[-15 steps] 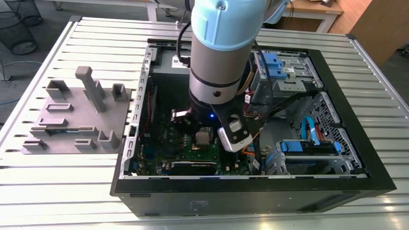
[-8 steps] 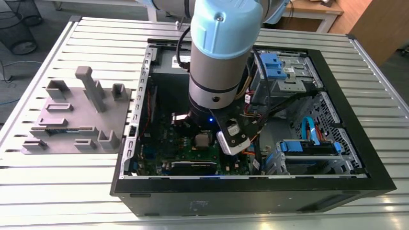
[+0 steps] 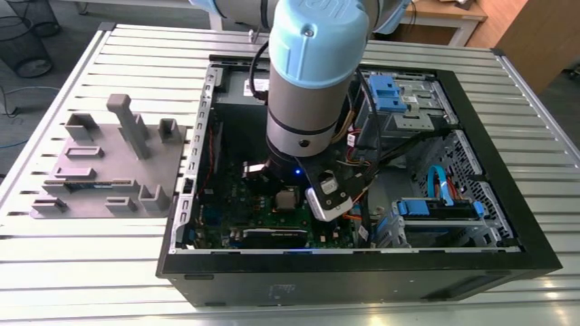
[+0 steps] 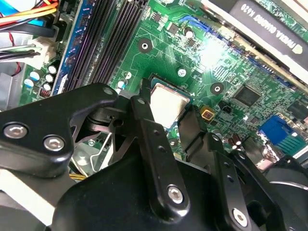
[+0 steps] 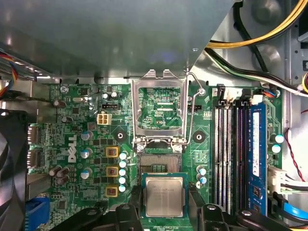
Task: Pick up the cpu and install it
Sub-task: 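Pick up the cpu and move it towards the insertion slot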
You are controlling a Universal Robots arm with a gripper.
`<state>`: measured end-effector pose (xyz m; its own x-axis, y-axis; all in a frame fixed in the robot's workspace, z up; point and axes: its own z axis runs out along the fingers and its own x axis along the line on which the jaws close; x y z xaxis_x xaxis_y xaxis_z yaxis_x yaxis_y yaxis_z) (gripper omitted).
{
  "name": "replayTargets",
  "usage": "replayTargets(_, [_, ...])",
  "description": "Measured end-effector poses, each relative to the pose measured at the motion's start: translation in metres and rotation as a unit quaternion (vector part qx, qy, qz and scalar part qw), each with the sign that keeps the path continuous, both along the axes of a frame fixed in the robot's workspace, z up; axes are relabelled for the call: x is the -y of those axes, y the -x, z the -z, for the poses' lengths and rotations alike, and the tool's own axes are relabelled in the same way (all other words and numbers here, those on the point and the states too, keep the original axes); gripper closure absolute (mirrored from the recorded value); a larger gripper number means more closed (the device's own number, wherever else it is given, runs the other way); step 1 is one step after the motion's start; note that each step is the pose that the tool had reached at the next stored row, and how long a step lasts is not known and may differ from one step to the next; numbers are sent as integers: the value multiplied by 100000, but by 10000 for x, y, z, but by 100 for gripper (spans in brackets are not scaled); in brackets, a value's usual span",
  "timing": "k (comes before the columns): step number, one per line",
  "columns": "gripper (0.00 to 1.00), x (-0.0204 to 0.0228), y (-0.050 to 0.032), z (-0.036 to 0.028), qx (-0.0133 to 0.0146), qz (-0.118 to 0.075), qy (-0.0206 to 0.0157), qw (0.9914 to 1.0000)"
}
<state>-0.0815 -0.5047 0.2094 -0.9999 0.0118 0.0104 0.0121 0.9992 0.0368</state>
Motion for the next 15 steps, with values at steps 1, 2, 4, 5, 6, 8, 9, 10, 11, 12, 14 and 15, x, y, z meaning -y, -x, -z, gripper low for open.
replayTargets(1, [53,-2,0,1,1,2,0,100000])
replayTargets(2, [53,-10,2,3,9,9,-18,100000])
replayTargets(4, [53,-25,6,8,8,6,-12,100000])
replayTargets(5, [53,-25,10,15,11,6,-24,100000])
replayTargets(6, [53,-25,16,26,9,6,-17,100000])
replayTargets(8, [53,-25,23,62,6,8,-13,100000])
replayTargets(9, [53,-27,25,80,7,7,-13,100000])
replayTargets(10, [53,-30,26,96,3,6,-8,100000])
replayTargets(11, [53,-35,26,108,6,8,-10,100000])
replayTargets(12, [53,-41,26,114,1,11,-1,100000])
replayTargets(14, [53,-50,27,122,4,11,-9,100000])
replayTargets(15, [53,-51,30,123,-1,14,1,100000])
